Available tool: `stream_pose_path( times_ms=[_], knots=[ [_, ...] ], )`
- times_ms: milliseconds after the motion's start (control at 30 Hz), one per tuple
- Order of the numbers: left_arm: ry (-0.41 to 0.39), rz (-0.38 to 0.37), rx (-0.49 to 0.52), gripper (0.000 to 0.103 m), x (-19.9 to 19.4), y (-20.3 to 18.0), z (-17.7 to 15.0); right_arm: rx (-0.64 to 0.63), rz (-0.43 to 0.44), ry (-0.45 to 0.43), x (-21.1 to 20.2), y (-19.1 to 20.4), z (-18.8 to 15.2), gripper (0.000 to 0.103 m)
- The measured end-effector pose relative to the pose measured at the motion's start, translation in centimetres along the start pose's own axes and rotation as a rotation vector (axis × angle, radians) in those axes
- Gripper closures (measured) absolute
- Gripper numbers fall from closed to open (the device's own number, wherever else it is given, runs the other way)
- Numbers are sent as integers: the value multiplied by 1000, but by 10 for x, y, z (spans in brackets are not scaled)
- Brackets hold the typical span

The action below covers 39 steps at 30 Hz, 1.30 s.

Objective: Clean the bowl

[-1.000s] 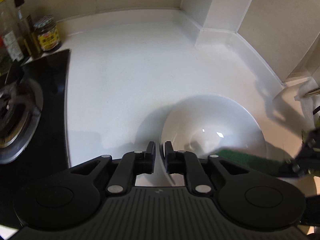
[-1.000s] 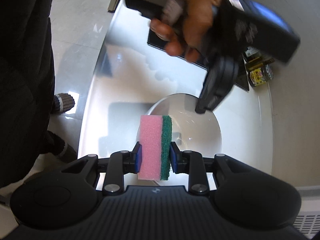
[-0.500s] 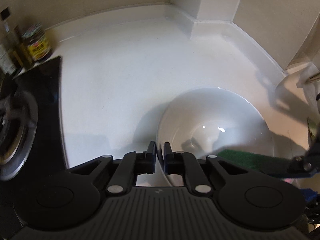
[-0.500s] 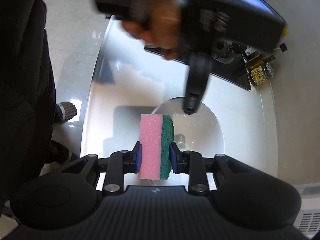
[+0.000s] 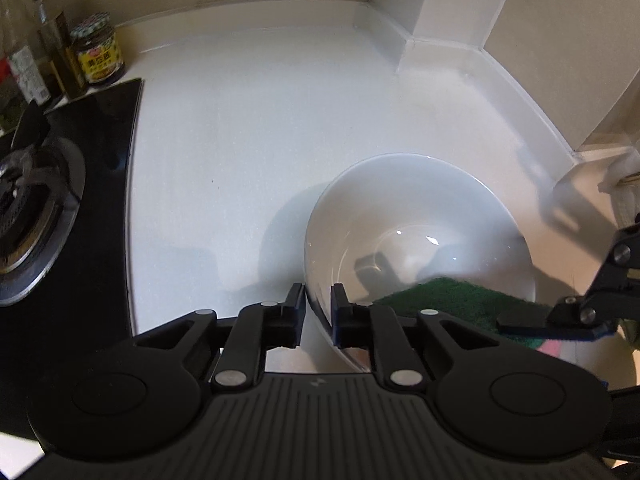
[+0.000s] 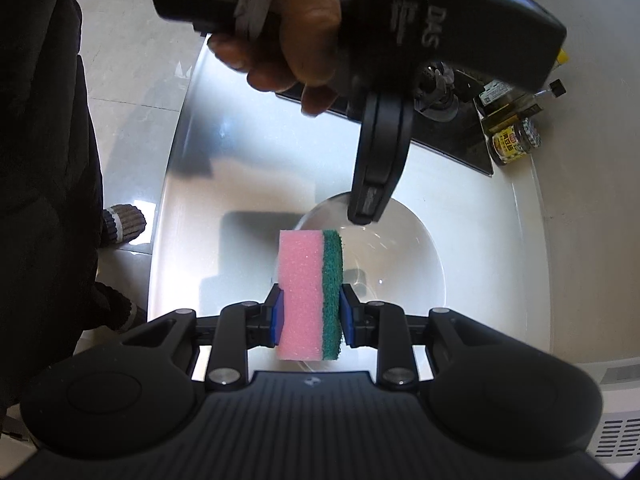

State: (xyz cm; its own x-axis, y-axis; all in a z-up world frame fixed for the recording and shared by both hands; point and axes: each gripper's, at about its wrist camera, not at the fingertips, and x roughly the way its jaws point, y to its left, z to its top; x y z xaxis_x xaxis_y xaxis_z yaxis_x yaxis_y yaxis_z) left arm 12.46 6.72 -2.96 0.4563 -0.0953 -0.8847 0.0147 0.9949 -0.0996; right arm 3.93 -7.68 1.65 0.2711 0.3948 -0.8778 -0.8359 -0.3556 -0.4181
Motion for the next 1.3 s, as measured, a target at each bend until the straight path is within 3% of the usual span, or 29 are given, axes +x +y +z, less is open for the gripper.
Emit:
stream_pose_path(
  times_ms=[133, 200, 300, 467, 667, 867, 967, 1300],
  knots=[
    [16, 1, 91, 94, 11, -3, 25, -11, 2, 0, 0, -5, 0, 79],
    [18, 7, 85, 94, 16, -6, 34, -26, -6, 14, -1, -6, -2, 79],
    [3, 8, -9, 93, 12, -3, 32, -21, -15, 16, -1, -8, -4, 79],
    [2, -43, -144, 90, -7, 11, -2, -1, -25, 5, 1, -8, 1, 79],
    [22, -7, -93, 89, 0, 3, -7, 4, -20, -14, 4, -6, 5, 79],
    [38, -1, 35, 94, 17, 3, 27, -23, -24, 0, 4, -7, 3, 79],
    [33, 0, -12, 94, 18, 3, 32, -31, -32, 16, 5, -8, 0, 79],
    [-20, 0, -168, 92, -9, 4, -8, -21, -37, -6, 8, -8, 4, 79]
  ],
)
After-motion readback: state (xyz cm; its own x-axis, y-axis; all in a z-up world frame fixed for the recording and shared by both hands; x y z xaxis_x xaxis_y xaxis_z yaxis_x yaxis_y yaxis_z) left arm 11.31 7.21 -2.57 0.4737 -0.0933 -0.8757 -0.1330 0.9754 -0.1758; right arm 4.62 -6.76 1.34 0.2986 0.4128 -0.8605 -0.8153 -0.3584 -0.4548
